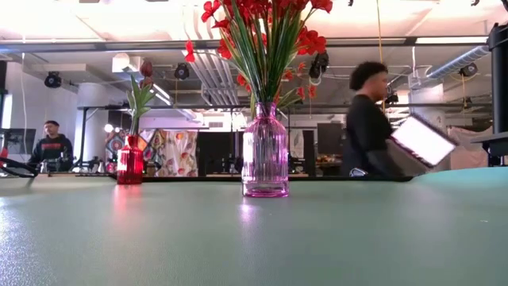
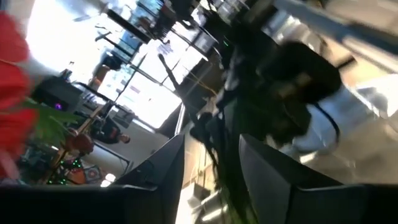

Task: Sort flowers into vase by color
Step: Put the orange flowers into the green vase

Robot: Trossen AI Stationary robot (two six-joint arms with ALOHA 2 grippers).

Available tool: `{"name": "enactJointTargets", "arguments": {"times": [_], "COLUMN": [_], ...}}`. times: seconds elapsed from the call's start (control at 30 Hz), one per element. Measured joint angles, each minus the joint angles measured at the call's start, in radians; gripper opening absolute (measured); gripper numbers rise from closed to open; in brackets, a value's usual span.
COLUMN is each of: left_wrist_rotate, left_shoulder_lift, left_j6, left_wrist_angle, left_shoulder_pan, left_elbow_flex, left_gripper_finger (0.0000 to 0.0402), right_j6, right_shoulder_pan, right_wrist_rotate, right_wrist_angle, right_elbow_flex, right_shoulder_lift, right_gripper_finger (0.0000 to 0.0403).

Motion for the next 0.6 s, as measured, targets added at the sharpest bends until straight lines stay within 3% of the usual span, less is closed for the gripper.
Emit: {"name": "enactJointTargets", "arguments": {"times": [0.2,0.33,0.43,0.6], "left_wrist_rotate": [0.161,0.168,0.189,0.339], "left_shoulder_lift": [-0.091,-0.128,-0.146,-0.166], "left_j6": [0.031,0.063,0.105,0.128], "left_wrist_angle": [0.036,0.095,0.172,0.335], "left_shoulder_pan": [0.000,-0.001,0.000,0.000], "left_elbow_flex": [-0.063,-0.137,-0.186,-0.259], "left_gripper_finger": [0.0000,0.0000,0.0000,0.0000], "right_j6": [0.183,0.362,0.474,0.694], "right_shoulder_pan": [0.013,0.022,0.030,0.048], "right_wrist_rotate": [0.000,0.011,0.037,0.089], "right_wrist_angle": [0.156,0.298,0.377,0.390], "right_elbow_flex": [0.000,0.000,0.000,0.000], "right_shoulder_lift": [0.000,-0.001,-0.005,-0.031], "right_gripper_finger": [0.0136,0.0133,0.0133,0.0133]}}
